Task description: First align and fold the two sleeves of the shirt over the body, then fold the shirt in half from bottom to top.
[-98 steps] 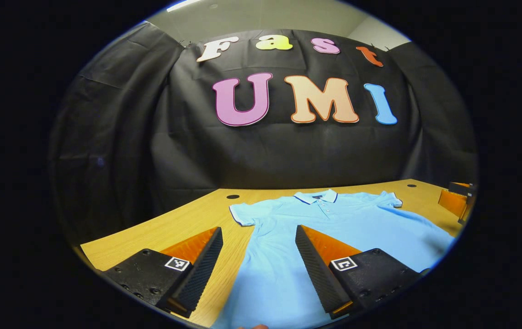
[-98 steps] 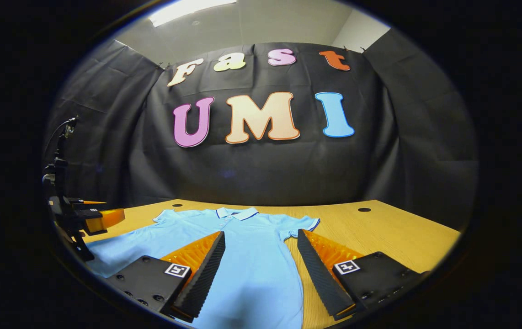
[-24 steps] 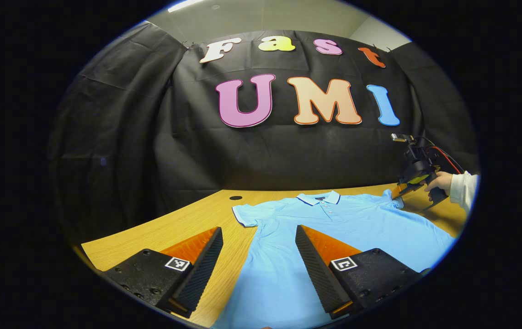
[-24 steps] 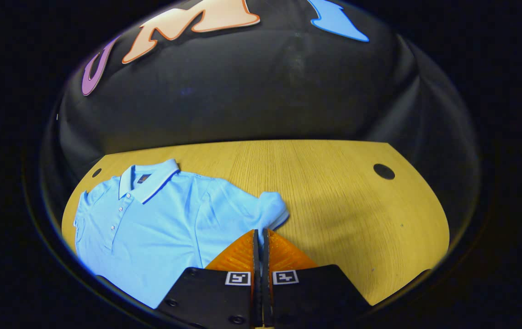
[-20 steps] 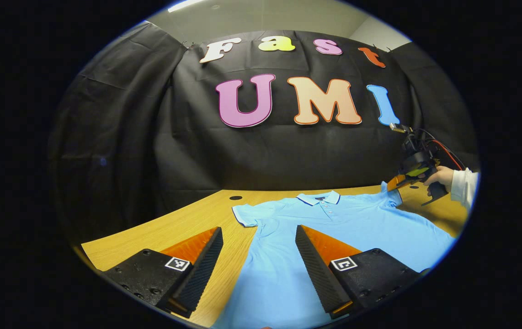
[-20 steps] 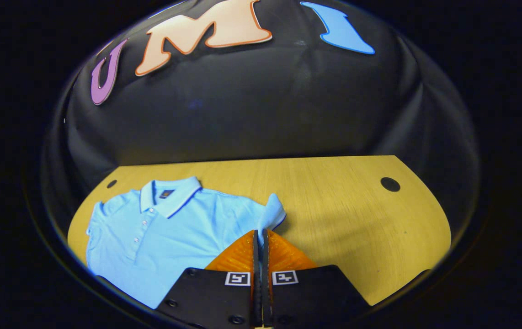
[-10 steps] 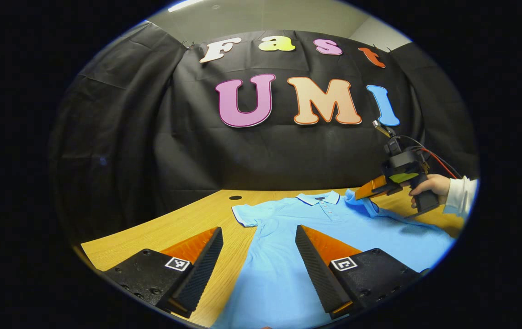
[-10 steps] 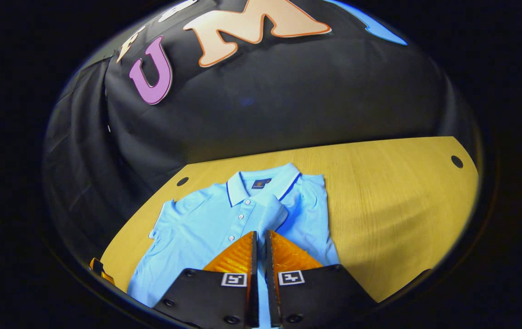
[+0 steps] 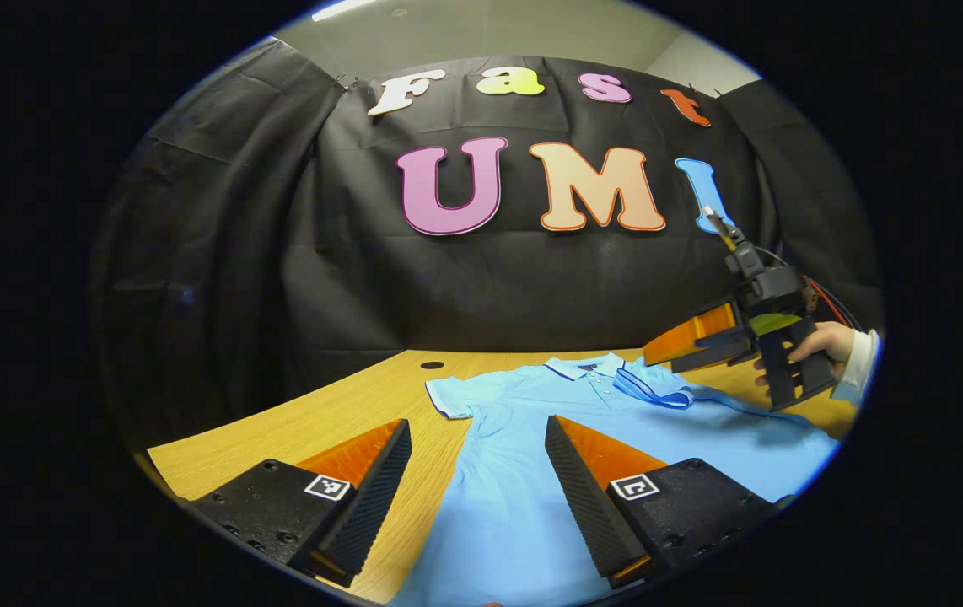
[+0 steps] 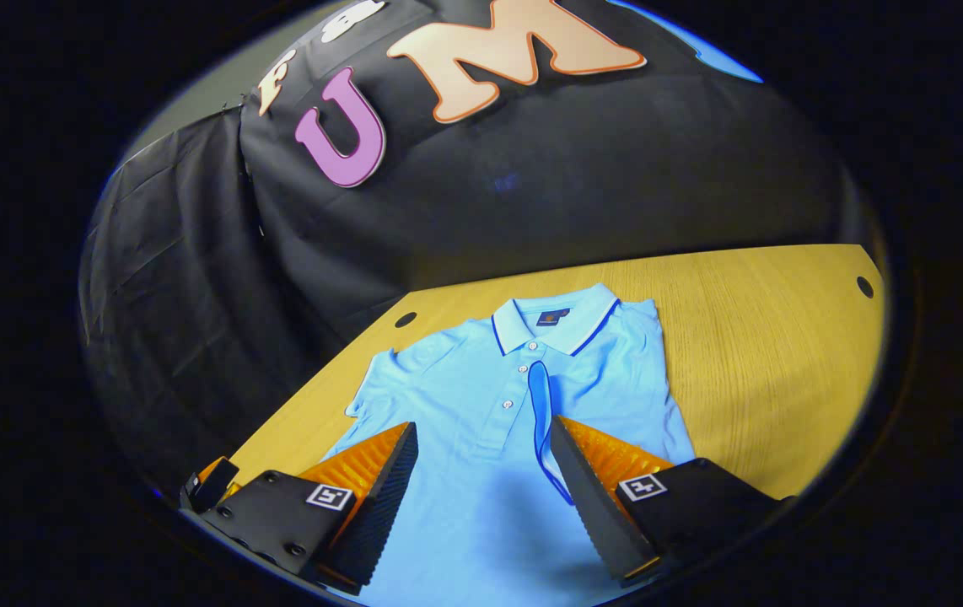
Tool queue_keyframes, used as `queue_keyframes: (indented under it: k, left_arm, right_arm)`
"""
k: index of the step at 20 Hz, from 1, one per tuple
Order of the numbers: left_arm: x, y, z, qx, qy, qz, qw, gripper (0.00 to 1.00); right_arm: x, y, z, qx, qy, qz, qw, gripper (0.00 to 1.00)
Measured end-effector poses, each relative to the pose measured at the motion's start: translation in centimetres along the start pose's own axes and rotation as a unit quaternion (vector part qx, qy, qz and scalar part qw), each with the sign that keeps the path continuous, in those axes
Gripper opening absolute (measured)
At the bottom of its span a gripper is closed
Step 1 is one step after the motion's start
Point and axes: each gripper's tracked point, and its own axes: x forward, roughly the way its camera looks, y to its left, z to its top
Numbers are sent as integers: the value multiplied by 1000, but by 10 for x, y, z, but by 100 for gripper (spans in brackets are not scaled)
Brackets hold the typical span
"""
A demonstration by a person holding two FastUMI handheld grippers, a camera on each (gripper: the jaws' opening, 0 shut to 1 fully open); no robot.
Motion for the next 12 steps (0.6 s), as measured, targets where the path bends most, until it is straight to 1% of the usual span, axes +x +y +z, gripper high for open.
queue_keyframes:
  k: [1,2,3,6,8,10,12]
  left_arm:
    - [0,-1,0,0,0,0,1000,95]
    - [0,0,-1,1,1,0,1000,95]
    - [0,0,-1,1,1,0,1000,95]
    - [0,-1,-1,2,4,-3,1000,95]
    - [1,-1,-5,3,15,-7,1000,95]
    - [2,-2,-11,-6,35,-16,999,95]
    - [10,-5,-20,-28,66,-36,997,95]
  right_arm:
    - [-13,-2,1,-5,-14,-3,1000,98]
    - [-26,-3,5,-12,-33,-8,999,94]
    - [-40,-8,6,-21,-52,-18,998,98]
    - [-73,-22,8,-52,-104,-52,992,98]
    - [-98,-28,2,-63,-126,-68,988,98]
    - [-115,-28,-8,-65,-137,-71,986,98]
    - [-128,-28,-14,-66,-146,-67,985,98]
